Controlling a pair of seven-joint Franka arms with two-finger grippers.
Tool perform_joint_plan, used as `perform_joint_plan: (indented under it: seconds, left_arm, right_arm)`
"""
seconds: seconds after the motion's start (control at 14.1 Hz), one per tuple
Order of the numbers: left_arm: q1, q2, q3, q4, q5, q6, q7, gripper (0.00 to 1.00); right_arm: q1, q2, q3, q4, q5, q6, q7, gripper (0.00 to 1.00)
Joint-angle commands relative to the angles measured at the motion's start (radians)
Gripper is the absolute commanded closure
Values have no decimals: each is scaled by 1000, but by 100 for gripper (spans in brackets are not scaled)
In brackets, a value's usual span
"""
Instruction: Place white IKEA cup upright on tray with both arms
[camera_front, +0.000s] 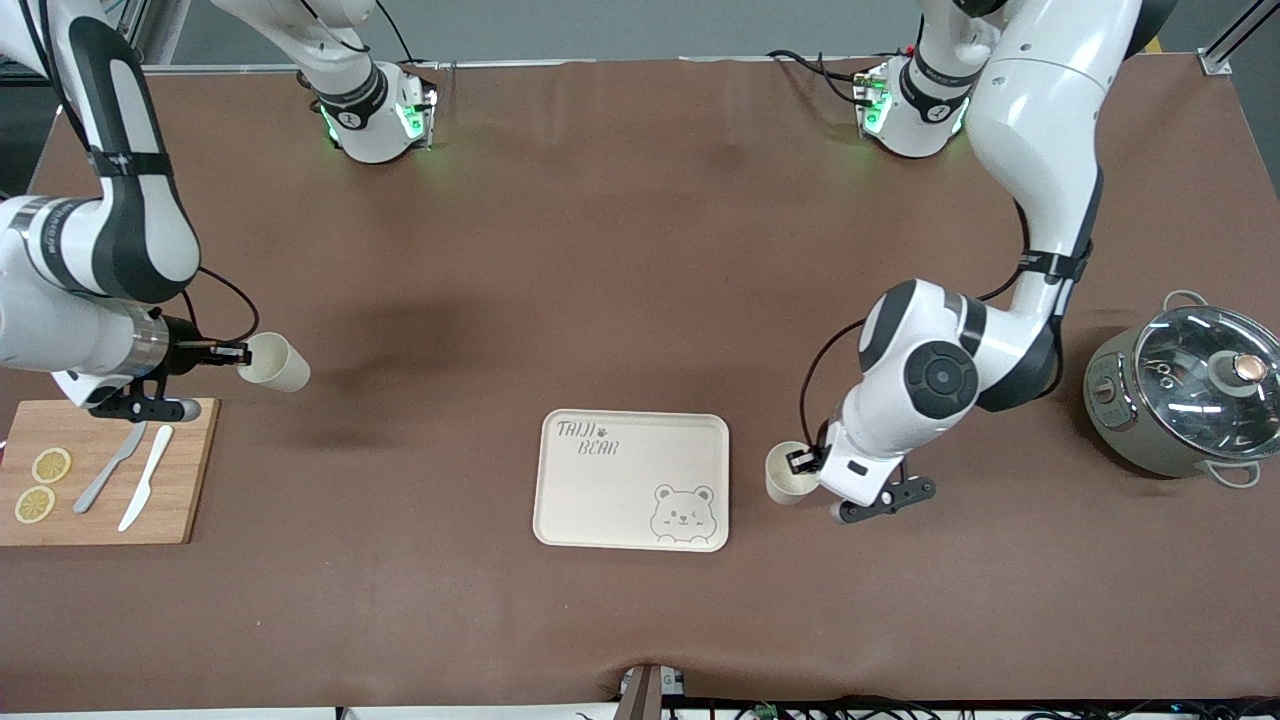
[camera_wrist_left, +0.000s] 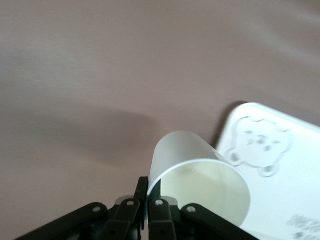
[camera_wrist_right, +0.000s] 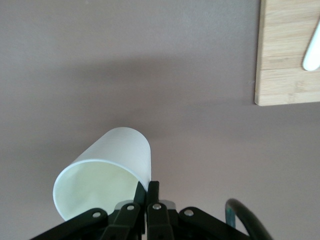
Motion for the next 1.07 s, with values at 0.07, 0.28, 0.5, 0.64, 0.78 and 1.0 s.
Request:
perform_joint_plan:
  seconds: [0.07,0.28,0.5,0.64,0.78,1.0]
  left_arm:
    - [-79,69,3,56,-26,92,-127,100]
    - [-139,116,5,56,-29,165,-218,100]
    - [-159,133,9,50,-28,172,-246,100]
    - [-153,139,14,47,-26,172,-241,93]
    - [-144,142,17,48,-26,172,-237,67]
    - [-137,126,17,48,-17,170,-237,0]
  right_arm:
    - [57,33,-1,140,16,-111,113,100]
    - [102,48,-1,189,20,-133,198,100]
    - [135,76,1,197,74,-133,286,100]
    - [187,108,-1,229,112,-131,386,100]
    - [233,166,-1,282,115,-127,492,100]
    - [286,263,1,352,114,-115,583,100]
